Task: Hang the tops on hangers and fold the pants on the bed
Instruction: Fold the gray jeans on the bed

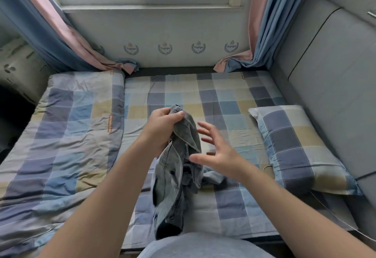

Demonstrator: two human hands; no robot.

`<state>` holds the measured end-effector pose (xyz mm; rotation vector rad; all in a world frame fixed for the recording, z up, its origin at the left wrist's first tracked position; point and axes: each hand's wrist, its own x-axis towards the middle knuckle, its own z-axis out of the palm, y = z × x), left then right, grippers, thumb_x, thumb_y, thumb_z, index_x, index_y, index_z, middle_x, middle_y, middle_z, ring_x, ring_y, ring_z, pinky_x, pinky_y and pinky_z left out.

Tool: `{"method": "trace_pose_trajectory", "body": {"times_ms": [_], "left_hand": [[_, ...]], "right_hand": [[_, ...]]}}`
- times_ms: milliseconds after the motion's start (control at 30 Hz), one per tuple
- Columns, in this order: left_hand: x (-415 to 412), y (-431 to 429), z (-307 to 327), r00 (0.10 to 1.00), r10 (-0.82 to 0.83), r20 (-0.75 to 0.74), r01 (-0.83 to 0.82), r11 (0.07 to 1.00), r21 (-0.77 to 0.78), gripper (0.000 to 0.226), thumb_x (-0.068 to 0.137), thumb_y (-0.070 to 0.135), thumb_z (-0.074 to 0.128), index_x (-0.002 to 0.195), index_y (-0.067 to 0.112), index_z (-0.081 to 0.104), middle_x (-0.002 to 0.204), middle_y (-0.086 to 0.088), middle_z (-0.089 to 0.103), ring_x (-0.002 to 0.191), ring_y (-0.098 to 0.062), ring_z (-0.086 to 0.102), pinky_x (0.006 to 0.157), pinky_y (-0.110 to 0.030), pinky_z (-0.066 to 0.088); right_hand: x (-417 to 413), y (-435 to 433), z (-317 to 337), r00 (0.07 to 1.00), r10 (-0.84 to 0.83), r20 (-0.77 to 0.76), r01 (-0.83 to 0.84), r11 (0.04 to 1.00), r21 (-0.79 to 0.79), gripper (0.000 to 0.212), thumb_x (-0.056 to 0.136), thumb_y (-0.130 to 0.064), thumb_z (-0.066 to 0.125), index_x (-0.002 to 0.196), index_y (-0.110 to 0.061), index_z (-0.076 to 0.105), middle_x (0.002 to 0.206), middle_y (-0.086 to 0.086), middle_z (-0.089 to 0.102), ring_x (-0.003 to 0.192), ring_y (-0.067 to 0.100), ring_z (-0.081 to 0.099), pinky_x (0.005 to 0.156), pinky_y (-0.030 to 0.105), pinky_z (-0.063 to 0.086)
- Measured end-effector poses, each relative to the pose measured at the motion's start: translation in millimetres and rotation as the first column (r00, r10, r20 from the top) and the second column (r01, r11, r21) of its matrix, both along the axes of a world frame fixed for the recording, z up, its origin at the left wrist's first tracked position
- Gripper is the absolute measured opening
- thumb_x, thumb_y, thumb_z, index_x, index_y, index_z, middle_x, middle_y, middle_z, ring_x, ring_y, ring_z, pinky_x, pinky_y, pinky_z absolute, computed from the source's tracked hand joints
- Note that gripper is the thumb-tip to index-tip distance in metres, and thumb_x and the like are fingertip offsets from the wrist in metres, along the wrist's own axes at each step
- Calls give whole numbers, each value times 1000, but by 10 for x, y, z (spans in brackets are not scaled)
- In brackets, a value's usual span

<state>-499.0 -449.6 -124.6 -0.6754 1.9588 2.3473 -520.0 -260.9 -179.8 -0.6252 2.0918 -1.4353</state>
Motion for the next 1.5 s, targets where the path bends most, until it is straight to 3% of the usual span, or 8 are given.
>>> {"method": "trace_pose_trajectory", "body": {"times_ms": [267,400,533,800,1100,1300,1400,1500], "left_hand": [[83,-129,2,988,-131,-76,141,978,152,21,93,-1,60,106,-17,61,90,-23,64,78,-32,66,69,-34,60],[140,-192,-110,954,-254,-158,262,965,30,46,75,0,75,119,-8,62,101,-21,68,91,-31,68,75,-35,58],[144,-38,-423,979,-120,-163,77,966,-248,40,75,-5,77,107,16,66,91,-1,74,89,-22,70,81,-39,60],[203,329,-1149,976,-37,214,180,689,-702,19,82,17,61,99,23,53,100,-3,57,89,-22,57,80,-44,53],[-3,0,-688,959,152,-238,-282,525,-803,49,99,1,46,144,19,55,126,-8,61,110,-28,59,93,-37,48],[-11,48,-426,931,-16,-364,-302,526,-795,37,101,2,49,132,14,65,125,-6,69,115,-26,63,99,-37,50],[-34,37,-302,931,23,-364,-332,467,-820,31,99,3,49,117,18,70,111,-5,65,101,-22,59,86,-38,50],[-65,52,-189,941,-183,-285,-155,515,-843,29,98,4,51,110,20,71,100,3,73,93,-16,65,81,-34,53]], "right_hand": [[31,-218,-83,963,-84,-258,99,994,46,6,93,-26,59,95,-23,65,73,-10,65,61,7,60,58,33,51],[-130,-190,102,937,-225,-267,223,974,-38,22,103,-19,53,82,-17,61,63,11,57,54,22,46,51,43,38],[-258,-169,337,904,-341,-257,300,936,-184,26,104,-17,51,78,-14,58,63,3,51,59,15,43,54,42,36],[-349,-53,453,857,-495,-143,446,851,-276,28,102,-19,50,86,3,56,68,9,53,63,22,52,57,61,54],[-501,424,69,687,-652,-321,653,748,-122,38,97,-8,49,62,-19,39,49,-4,39,45,6,37,44,16,27],[-500,531,-80,801,-527,-285,597,742,305,8,92,-12,56,98,-17,54,90,-1,59,82,21,56,64,29,40],[-334,359,-18,896,-336,-290,415,865,282,63,85,-22,71,140,-21,40,137,0,45,127,19,42,105,34,38],[-124,55,47,921,-218,-324,264,959,104,72,83,-43,72,143,-30,35,143,-8,41,131,10,37,109,31,32]]}}
